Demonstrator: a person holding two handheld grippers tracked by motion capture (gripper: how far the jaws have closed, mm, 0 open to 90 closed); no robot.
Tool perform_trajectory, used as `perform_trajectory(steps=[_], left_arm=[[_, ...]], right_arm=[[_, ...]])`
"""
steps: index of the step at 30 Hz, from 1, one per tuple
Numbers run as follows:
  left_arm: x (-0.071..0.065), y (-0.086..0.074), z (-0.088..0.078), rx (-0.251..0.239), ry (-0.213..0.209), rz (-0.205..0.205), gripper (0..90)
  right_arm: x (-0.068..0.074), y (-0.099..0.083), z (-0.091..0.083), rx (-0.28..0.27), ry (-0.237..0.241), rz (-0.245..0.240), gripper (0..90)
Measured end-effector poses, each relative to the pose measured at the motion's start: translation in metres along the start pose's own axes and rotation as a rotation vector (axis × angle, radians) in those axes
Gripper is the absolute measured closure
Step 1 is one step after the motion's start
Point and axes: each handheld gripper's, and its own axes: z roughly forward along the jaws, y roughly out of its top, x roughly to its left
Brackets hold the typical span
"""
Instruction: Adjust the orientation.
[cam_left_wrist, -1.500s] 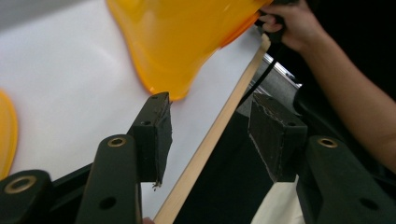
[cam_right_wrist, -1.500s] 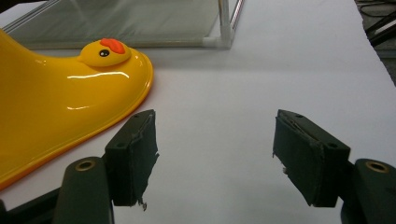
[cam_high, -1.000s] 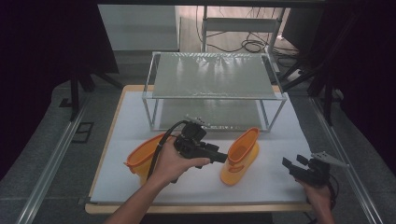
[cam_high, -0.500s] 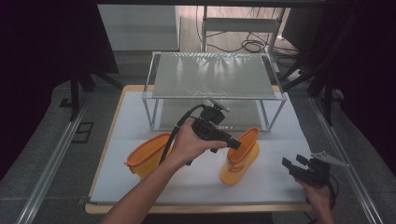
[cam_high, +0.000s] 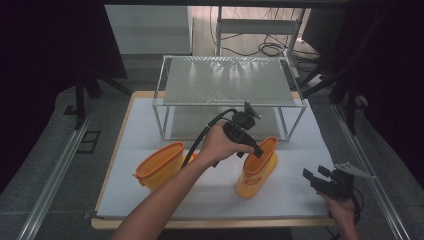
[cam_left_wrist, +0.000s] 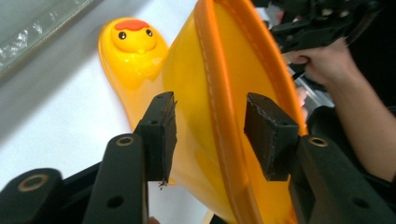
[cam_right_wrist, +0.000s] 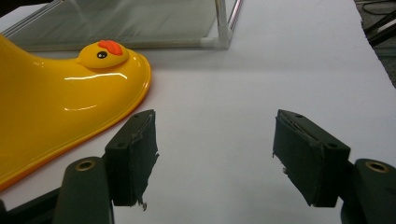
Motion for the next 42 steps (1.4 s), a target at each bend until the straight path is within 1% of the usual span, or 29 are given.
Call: perform_trajectory(steps=[3, 4, 5, 6, 7, 10, 13, 16, 17, 18, 19, 20, 21, 22, 23, 24, 25, 26, 27, 28, 29, 30, 33, 36, 42], left_arm=[[-0.001, 0.006, 0.011, 0.043, 0.027, 0.008, 61.9], [-0.001, 0.006, 0.011, 0.043, 0.027, 0.008, 64.7], [-0.002, 0.007, 0.012, 0.05, 0.032, 0.011, 64.7], [-0.002, 0.008, 0.013, 0.054, 0.035, 0.015, 68.1], [-0.002, 0.009, 0.013, 0.058, 0.039, 0.018, 75.2], [-0.002, 0.009, 0.013, 0.062, 0.04, 0.011, 83.0], [-0.002, 0.008, 0.012, 0.052, 0.057, 0.009, 85.6], [0.0, 0.008, 0.007, 0.035, 0.065, 0.0, 86.1], [0.001, 0.007, 0.005, 0.029, 0.061, -0.006, 86.1], [0.001, 0.006, -0.002, 0.016, 0.05, -0.01, 86.2], [0.0, 0.006, -0.007, 0.014, 0.049, -0.006, 86.1], [0.0, 0.006, -0.007, 0.014, 0.049, -0.006, 86.2], [-0.003, 0.003, -0.017, 0.005, 0.046, 0.004, 86.2], [-0.005, 0.001, -0.023, 0.002, 0.049, 0.01, 86.2], [-0.005, 0.001, -0.023, 0.002, 0.049, 0.01, 86.2], [-0.007, -0.002, -0.029, -0.003, 0.048, 0.015, 86.2], [-0.009, -0.008, -0.04, -0.017, 0.033, 0.017, 86.2], [-0.009, -0.008, -0.04, -0.017, 0.033, 0.017, 86.2], [-0.011, -0.016, -0.052, -0.02, 0.043, 0.026, 86.2], [-0.011, -0.016, -0.052, -0.02, 0.043, 0.026, 86.2], [-0.014, -0.025, -0.061, -0.014, 0.054, 0.04, 86.2], [-0.014, -0.025, -0.061, -0.014, 0.054, 0.04, 86.2], [-0.017, -0.039, -0.069, -0.005, 0.067, 0.058, 86.2], [-0.015, -0.053, -0.073, 0.009, 0.077, 0.065, 86.2], [-0.004, -0.081, -0.077, 0.023, 0.085, 0.071, 86.2]], right_arm=[[0.0, 0.0, 0.001, 0.003, 0.001, 0.001, 30.4], [0.0, 0.0, 0.001, 0.003, 0.001, 0.001, 30.4], [0.0, 0.0, 0.001, 0.004, 0.0, 0.002, 30.4], [-0.001, -0.001, 0.001, 0.004, -0.001, 0.002, 30.4], [-0.001, 0.0, 0.001, 0.004, -0.001, 0.003, 30.4], [-0.001, 0.0, 0.0, 0.004, -0.003, 0.006, 30.4], [-0.001, 0.0, 0.001, 0.005, -0.002, 0.006, 30.4], [-0.001, 0.0, 0.001, 0.003, -0.004, 0.004, 30.5], [-0.001, 0.0, 0.001, 0.003, -0.004, 0.004, 30.5], [-0.001, 0.0, 0.0, 0.002, -0.005, 0.004, 30.5], [-0.002, 0.0, 0.0, 0.0, -0.006, 0.005, 30.5], [-0.002, 0.0, 0.0, -0.003, -0.006, 0.008, 30.6], [-0.002, 0.0, 0.0, -0.002, -0.006, 0.011, 30.6], [-0.002, 0.001, 0.0, -0.007, -0.005, 0.015, 30.6], [-0.002, 0.001, -0.001, -0.005, -0.007, 0.014, 30.6], [-0.002, 0.001, -0.001, -0.005, -0.007, 0.014, 30.6], [-0.002, 0.001, -0.002, -0.009, -0.007, 0.015, 30.7], [-0.002, 0.001, -0.002, -0.009, -0.007, 0.015, 30.7], [-0.002, 0.002, -0.003, -0.011, -0.007, 0.018, 30.7], [-0.002, 0.002, -0.003, -0.011, -0.007, 0.018, 30.7], [-0.002, 0.002, -0.003, -0.014, -0.006, 0.017, 30.7], [-0.002, 0.002, -0.003, -0.014, -0.005, 0.016, 30.7], [0.0, 0.002, -0.002, -0.014, -0.004, 0.012, 30.7], [0.001, 0.002, -0.002, -0.01, -0.002, 0.008, 30.7], [0.002, 0.001, 0.0, -0.005, -0.002, 0.005, 30.7]])
